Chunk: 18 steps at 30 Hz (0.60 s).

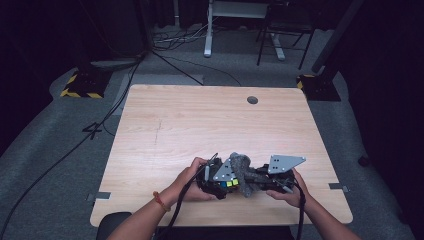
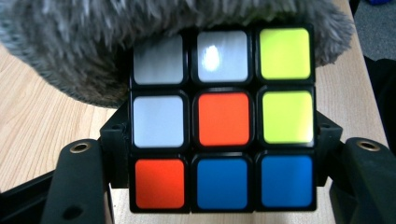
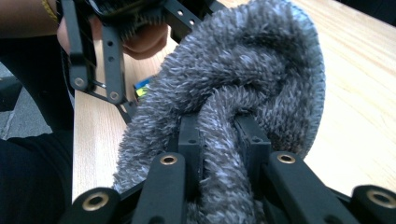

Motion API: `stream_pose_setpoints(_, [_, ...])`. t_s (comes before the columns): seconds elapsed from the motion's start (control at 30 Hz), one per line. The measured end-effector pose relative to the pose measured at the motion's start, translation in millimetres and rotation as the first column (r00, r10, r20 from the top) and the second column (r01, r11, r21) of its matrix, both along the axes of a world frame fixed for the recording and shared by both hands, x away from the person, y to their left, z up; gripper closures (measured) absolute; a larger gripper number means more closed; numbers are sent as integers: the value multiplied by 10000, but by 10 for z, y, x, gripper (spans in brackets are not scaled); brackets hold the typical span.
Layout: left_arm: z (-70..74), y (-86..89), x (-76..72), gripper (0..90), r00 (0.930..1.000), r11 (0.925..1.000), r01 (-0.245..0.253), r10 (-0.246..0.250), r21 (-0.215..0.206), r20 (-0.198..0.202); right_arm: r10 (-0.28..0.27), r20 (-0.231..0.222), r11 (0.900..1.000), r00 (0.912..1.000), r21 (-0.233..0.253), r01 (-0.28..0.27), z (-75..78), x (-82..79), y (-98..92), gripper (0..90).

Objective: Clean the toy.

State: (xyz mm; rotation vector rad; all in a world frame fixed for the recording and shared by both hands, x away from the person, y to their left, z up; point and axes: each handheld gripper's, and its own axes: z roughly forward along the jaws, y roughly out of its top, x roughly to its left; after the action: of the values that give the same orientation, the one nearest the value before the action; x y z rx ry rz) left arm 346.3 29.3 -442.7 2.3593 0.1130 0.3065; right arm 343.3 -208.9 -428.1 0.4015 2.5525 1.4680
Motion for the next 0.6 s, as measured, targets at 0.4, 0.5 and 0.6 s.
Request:
stream_pose_setpoints(0.4, [112, 97, 10, 333, 9996, 9984, -187, 198, -542, 191, -561, -148, 9916, 9983, -1176, 540, -156, 93, -24, 757])
stream_pose_setpoints(0.5, [133, 112, 21, 332, 9997, 9980, -228, 232, -597, 65, -611, -33, 9931, 9981, -1006, 604, -134, 71, -24, 758])
stream_pose_setpoints(0.6, [93, 66, -4, 333, 9996, 9998, -181, 183, -108, 213, -353, 240, 9983, 9991, -460, 364, -9, -10, -6, 758])
